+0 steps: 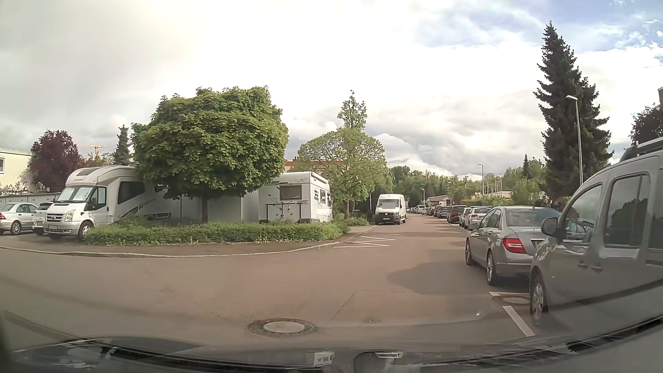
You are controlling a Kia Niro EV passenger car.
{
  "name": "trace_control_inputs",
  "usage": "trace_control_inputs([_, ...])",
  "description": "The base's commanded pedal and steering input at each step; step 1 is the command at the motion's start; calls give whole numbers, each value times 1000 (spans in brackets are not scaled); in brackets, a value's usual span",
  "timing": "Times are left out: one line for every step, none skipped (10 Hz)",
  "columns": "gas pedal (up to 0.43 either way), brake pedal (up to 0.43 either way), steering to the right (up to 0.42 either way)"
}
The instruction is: Follow the waypoints while adhering to traffic rules and regulations
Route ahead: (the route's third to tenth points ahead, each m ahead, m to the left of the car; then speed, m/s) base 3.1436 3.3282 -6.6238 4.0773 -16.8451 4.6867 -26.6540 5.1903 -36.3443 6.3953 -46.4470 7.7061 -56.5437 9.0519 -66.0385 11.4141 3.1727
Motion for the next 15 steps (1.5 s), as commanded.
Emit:
trace_control_inputs([0,195,-21])
trace_control_inputs([0,183,-28])
trace_control_inputs([0,165,-39])
trace_control_inputs([0,122,-54])
trace_control_inputs([0,49,-78])
trace_control_inputs([0,6,-98])
trace_control_inputs([0,0,-128])
trace_control_inputs([0,0,-146])
trace_control_inputs([0,0,-163])
trace_control_inputs([0,0,-176])
trace_control_inputs([0,0,-206])
trace_control_inputs([0,0,-238])
trace_control_inputs([8,0,-263])
trace_control_inputs([28,0,-282])
trace_control_inputs([28,0,-312])
